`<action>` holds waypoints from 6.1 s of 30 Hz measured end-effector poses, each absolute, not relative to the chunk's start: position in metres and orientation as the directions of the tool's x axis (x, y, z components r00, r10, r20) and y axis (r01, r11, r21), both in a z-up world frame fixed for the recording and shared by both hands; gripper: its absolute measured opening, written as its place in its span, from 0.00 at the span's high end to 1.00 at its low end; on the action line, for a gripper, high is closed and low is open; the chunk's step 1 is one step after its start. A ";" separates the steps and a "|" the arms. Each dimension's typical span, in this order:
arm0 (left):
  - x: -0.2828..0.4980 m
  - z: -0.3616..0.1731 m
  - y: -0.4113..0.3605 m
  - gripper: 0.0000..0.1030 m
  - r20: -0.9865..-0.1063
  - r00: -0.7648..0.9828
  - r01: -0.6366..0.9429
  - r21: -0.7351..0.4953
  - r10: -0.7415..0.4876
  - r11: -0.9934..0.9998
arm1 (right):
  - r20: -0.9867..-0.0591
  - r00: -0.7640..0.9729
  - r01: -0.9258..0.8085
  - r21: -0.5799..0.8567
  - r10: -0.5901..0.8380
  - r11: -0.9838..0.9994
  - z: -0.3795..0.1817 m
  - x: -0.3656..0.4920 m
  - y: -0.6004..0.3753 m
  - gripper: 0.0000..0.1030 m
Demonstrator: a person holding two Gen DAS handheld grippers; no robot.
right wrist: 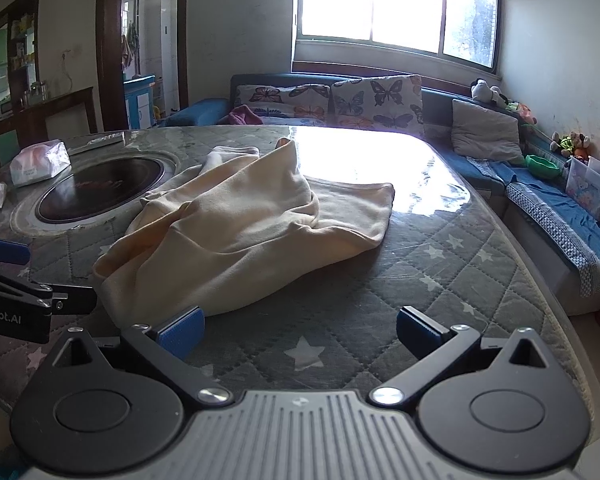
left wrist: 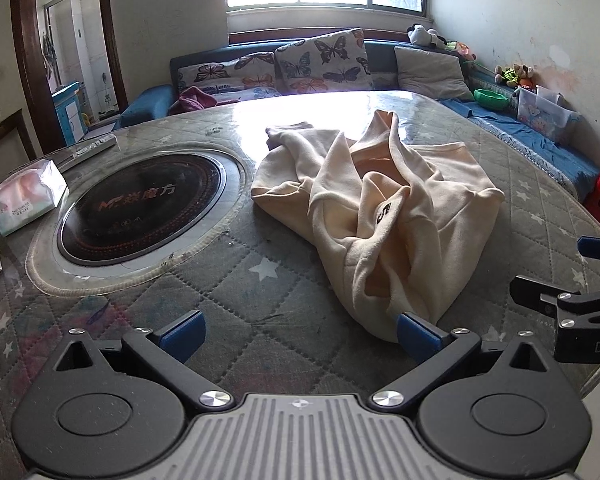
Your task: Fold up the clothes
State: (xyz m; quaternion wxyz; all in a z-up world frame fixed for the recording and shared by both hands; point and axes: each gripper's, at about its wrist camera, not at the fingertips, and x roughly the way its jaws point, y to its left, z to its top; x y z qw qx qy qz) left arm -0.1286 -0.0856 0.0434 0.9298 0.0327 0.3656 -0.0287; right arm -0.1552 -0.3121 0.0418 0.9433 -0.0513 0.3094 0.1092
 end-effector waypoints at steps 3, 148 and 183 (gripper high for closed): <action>-0.128 0.043 -0.087 0.00 -0.684 0.729 0.080 0.043 -0.028 0.996 | -0.595 0.784 -0.241 -0.030 0.177 0.970 0.042 -0.154 -0.311 0.00; -0.100 0.068 0.069 0.90 -0.723 0.670 0.058 -0.177 -0.169 0.983 | -0.622 0.782 0.063 0.110 0.019 0.992 0.053 -0.094 -0.477 0.89; -0.154 0.047 -0.063 0.97 -0.703 0.575 0.575 -0.018 -0.419 0.818 | -0.702 0.533 -0.822 -0.296 0.473 0.487 0.039 -0.192 -0.283 0.62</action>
